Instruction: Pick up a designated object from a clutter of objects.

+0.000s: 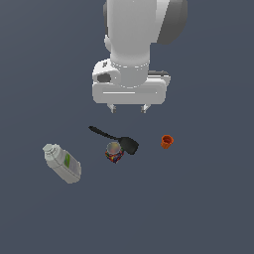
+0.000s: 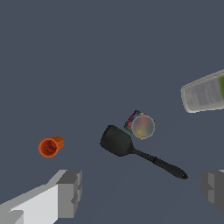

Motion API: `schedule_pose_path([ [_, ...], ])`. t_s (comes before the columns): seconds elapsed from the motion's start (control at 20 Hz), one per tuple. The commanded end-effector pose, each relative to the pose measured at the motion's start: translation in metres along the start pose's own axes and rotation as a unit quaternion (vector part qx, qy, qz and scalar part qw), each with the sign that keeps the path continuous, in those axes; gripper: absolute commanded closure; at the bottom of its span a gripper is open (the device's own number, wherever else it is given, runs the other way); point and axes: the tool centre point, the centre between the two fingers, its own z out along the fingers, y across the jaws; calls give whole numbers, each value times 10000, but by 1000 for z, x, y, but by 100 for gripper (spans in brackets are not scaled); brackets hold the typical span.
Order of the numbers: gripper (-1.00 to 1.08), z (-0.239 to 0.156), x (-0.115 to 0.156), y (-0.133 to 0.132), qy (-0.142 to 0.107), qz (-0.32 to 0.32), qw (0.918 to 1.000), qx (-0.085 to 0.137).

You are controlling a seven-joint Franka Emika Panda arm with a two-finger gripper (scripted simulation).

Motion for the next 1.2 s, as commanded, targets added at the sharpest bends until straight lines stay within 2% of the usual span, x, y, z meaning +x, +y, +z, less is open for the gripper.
schedule_pose_path([
  [0.0, -92, 0, 0, 0, 0, 0, 10000, 0],
  [0.4, -92, -4, -4, -4, -5, 44, 9999, 128],
  [0.7, -92, -2, -4, -4, -6, 74, 9999, 135],
  [1.15, -92, 38, 6, 8, -17, 649, 9978, 159],
])
